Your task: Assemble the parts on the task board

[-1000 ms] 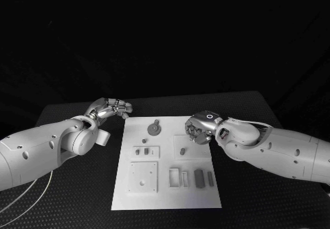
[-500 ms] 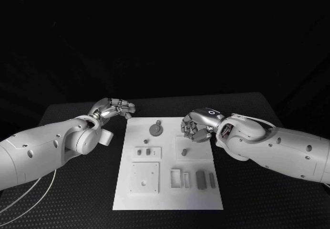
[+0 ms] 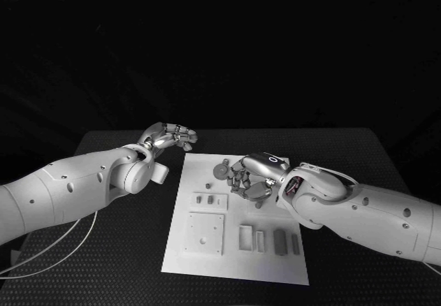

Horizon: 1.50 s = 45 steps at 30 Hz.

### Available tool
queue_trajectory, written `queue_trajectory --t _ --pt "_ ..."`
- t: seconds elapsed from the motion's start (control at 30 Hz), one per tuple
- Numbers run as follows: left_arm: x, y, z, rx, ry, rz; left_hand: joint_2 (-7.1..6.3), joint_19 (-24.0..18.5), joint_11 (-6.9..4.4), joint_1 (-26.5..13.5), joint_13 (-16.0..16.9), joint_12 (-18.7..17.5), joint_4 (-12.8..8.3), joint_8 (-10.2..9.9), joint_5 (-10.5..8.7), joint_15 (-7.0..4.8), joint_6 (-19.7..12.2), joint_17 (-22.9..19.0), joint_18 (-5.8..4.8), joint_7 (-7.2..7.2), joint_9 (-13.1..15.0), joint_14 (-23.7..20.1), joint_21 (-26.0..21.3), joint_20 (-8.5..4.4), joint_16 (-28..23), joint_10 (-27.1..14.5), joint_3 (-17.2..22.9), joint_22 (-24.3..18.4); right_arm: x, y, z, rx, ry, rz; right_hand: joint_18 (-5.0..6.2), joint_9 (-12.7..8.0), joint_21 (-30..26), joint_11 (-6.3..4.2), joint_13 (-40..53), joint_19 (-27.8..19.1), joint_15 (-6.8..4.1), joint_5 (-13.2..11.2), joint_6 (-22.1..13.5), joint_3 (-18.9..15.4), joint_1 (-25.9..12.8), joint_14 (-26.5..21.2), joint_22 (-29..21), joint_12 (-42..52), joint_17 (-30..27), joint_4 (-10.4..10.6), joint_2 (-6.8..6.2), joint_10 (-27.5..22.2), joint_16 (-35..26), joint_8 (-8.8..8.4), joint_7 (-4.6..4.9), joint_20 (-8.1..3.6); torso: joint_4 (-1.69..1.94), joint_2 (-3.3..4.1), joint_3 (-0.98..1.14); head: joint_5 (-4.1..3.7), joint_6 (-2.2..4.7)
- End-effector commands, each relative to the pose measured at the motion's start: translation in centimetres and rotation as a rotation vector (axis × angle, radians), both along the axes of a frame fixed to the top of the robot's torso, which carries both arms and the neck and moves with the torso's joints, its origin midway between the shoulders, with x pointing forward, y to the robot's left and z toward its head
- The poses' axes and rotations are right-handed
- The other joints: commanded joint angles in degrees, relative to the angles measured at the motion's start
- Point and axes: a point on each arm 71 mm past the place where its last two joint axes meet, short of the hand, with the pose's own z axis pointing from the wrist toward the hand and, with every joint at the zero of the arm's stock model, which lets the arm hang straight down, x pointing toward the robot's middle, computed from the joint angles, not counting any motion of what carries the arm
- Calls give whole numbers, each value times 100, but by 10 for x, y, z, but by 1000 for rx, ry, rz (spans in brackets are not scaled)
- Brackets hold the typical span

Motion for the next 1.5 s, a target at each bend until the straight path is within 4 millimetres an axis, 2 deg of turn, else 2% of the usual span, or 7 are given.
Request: queue_trajectory --t 0.03,0.17,0.27,0.6,0.83,1.07,1.5 --pt "2 -2 3 -21 -19 18 -2 3 -19 -18 -9 14 -7 0 -24 -3 -5 7 76 -27 5 43 -24 28 -24 -23 -29 9 -5 9 -9 -12 -18 41 87 8 27 6 12 46 -24 24 -6 2 -13 32 6 -24 8 -30 28 24 -7 -22 16 -13 10 -3 -6 170 -45" --pt "4 -4 4 -21 -22 18 -4 3 -21 -17 -9 16 -6 2 -24 -2 -2 9 76 -29 6 43 -26 28 -29 -20 -29 9 -11 21 -20 -33 -24 69 87 13 27 6 17 47 -24 28 -6 -1 -14 33 7 -28 11 -36 31 25 -9 -23 16 -14 20 5 0 317 -93" --pt "5 -7 5 -23 -23 15 -6 2 -21 -17 -9 16 -6 4 -24 -2 -1 10 75 -30 7 42 -27 29 -32 -19 -29 9 -16 27 -30 -54 -22 89 87 17 28 5 22 48 -25 31 -6 -3 -14 34 9 -30 13 -41 32 27 -10 -24 16 -15 17 3 -2 376 -124" --pt "4 -12 6 -28 -24 3 -9 0 -22 -17 -11 16 -3 6 -24 0 0 13 74 -31 8 41 -30 30 -40 -17 -30 10 -31 41 -57 -87 0 113 87 28 32 4 35 52 -27 25 -4 -7 -15 41 13 -36 20 -52 35 32 -13 -26 15 -16 8 8 -3 455 -214" --pt "4 -15 6 -30 -23 -5 -10 -2 -22 -16 -12 16 -2 7 -24 1 0 15 73 -31 9 40 -33 31 -46 -17 -29 10 -34 45 -63 -98 7 121 87 36 35 2 45 56 -29 16 -3 -7 -14 46 17 -42 25 -60 39 37 -15 -27 14 -18 28 9 6 522 -278" --pt "4 -15 6 -30 -22 -5 -11 -2 -22 -16 -13 16 -1 7 -24 2 0 17 72 -31 9 39 -34 31 -49 -17 -30 10 -37 47 -68 -106 17 129 87 39 36 2 48 57 -29 16 -2 -8 -14 48 18 -44 27 -63 40 37 -16 -28 14 -19 5 8 1 577 -316" --pt "4 -18 6 -32 -17 -14 -13 -5 -20 -17 -16 13 3 5 -24 4 -7 21 70 -29 8 39 -38 33 -59 -22 -30 11 -40 51 -71 -109 21 139 87 48 37 1 59 58 -30 19 -2 -10 -20 51 21 -50 32 -70 45 40 -20 -31 14 -19 10 9 -5 605 -355"
